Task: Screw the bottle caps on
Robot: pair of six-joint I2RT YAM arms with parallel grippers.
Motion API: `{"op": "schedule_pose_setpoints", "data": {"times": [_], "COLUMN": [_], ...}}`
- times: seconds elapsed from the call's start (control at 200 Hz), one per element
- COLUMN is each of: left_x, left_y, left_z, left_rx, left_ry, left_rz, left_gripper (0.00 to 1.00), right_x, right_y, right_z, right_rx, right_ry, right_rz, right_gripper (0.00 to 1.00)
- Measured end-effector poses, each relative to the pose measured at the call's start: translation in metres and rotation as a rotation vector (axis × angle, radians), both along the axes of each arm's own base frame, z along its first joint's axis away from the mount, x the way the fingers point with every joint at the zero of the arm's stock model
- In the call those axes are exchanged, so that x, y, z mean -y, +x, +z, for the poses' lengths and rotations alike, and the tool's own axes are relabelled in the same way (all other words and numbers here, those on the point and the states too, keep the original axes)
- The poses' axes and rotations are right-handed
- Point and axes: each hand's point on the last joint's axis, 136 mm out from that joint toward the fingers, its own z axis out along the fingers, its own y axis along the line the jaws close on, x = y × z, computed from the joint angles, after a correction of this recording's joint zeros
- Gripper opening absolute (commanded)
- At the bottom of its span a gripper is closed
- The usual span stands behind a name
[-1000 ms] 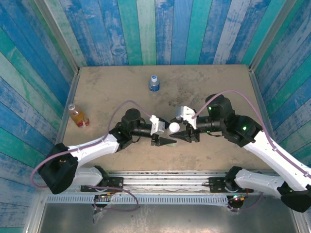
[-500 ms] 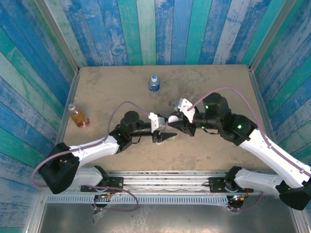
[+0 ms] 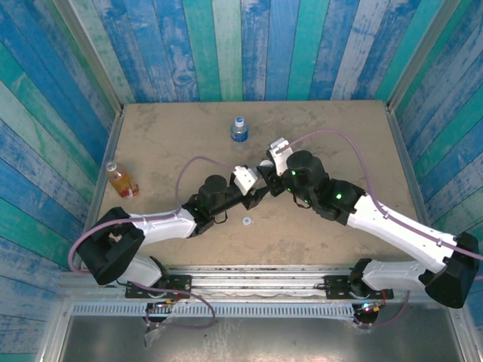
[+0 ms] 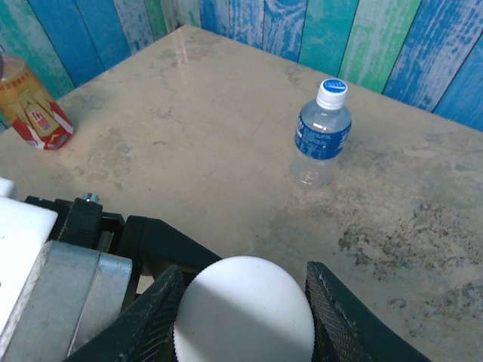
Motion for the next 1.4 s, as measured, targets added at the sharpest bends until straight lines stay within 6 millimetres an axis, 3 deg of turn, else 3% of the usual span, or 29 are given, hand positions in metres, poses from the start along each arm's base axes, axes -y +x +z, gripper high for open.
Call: {"op": "schedule_pose_setpoints", "data": {"times": [0.08, 0.2, 0.35, 0.516, 0.706, 0.886, 1.096, 1.402], "left_x": [0.004, 0.003, 0.012, 0.013, 0.012, 0.010, 0.010, 0.006], "left_y": [-0.006, -0.018, -0.049, -0.081, -0.098, -0.103, -0.104, -0.090], "left_z": [0.009, 0.011, 0.016, 0.043, 0.045, 0.040, 0.037, 0.030], "left_rx": [0.028, 0.040, 0.025, 0.071, 0.061, 0.043, 0.035, 0.036], "left_ry": [-0.022, -0.013, 0.041, 0.020, 0.024, 0.036, 0.044, 0.010], "left_rz": [-0.070, -0.194, -0.423, -0.599, -0.701, -0.727, -0.729, -0.595], "left_gripper": [0.46, 0.47, 0.45, 0.44, 0.44, 0.44, 0.45, 0.45], "right_x": [0.007, 0.019, 0.021, 0.014, 0.007, 0.003, 0.000, -0.004], "right_y": [-0.007, -0.033, -0.069, -0.090, -0.096, -0.102, -0.104, -0.090], "right_z": [0.011, 0.028, 0.058, 0.052, 0.039, 0.040, 0.044, 0.036], "right_rx": [0.026, 0.080, 0.160, 0.128, 0.063, 0.051, 0.053, 0.032], "right_ry": [0.020, 0.037, 0.059, 0.023, 0.008, 0.021, 0.045, 0.027], "right_rz": [0.068, 0.225, 0.411, 0.548, 0.615, 0.652, 0.669, 0.614], "right_gripper": [0.51, 0.64, 0.68, 0.68, 0.58, 0.60, 0.31, 0.29]}}
